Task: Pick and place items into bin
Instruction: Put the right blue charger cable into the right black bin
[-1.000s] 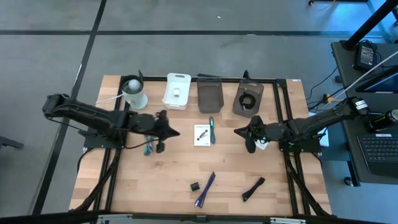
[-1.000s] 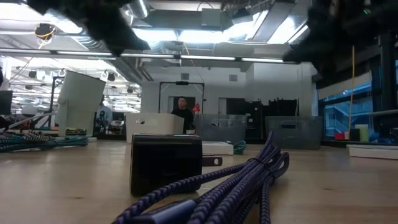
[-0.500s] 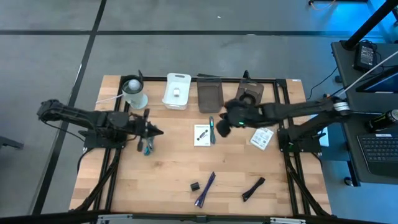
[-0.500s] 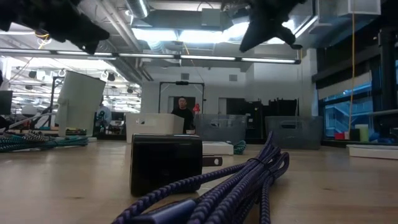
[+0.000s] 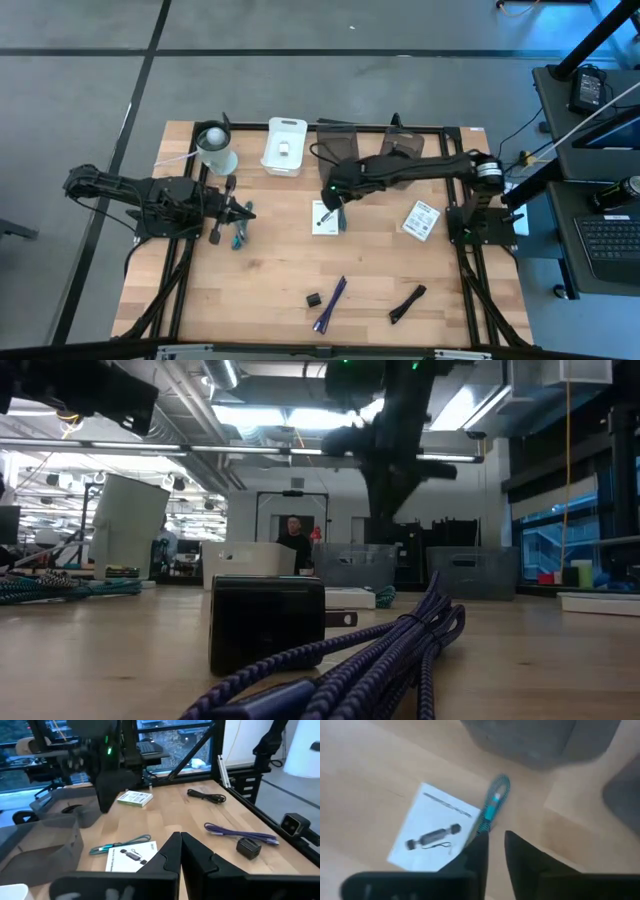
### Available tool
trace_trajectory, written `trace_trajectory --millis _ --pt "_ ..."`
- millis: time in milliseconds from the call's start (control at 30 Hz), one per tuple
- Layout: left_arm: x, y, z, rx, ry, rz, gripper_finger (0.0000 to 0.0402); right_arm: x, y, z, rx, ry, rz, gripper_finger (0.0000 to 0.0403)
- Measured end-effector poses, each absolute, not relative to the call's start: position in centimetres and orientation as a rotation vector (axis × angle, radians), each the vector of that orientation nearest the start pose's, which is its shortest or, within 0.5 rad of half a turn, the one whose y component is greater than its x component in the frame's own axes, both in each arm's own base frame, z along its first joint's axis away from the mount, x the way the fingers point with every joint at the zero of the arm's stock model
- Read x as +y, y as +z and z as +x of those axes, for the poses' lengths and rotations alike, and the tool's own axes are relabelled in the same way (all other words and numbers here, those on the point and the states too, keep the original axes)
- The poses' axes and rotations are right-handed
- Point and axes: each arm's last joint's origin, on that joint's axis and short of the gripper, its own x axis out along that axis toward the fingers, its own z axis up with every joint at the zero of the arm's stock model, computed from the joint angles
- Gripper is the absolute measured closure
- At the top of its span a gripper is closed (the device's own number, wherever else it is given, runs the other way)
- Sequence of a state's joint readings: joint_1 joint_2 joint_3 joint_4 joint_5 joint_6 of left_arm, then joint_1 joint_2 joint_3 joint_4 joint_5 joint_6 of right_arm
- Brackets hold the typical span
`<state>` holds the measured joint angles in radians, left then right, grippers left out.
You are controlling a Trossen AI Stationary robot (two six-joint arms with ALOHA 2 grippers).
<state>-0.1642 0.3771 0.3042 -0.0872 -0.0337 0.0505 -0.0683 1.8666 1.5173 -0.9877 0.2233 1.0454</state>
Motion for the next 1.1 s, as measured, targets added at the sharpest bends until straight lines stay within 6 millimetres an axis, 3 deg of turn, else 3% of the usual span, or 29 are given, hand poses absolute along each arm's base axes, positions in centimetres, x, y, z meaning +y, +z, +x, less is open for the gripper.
trace_trajectory --millis 167,467,1100 --pt "-1.8 22.7 11.7 0.156 -0.135 0.066 0.04 -3.2 20.9 37.7 1.145 -0.93 0.758 0.0279" --pt "-1.8 22.7 11.7 0.157 -0.109 0.066 0.0399 -3.3 18.5 38.5 1.217 -0.92 0.722 0.0216" --pt "-1.7 22.7 11.8 0.157 -0.079 0.068 0.0398 -3.2 14.0 39.7 1.326 -0.872 0.769 0.0217"
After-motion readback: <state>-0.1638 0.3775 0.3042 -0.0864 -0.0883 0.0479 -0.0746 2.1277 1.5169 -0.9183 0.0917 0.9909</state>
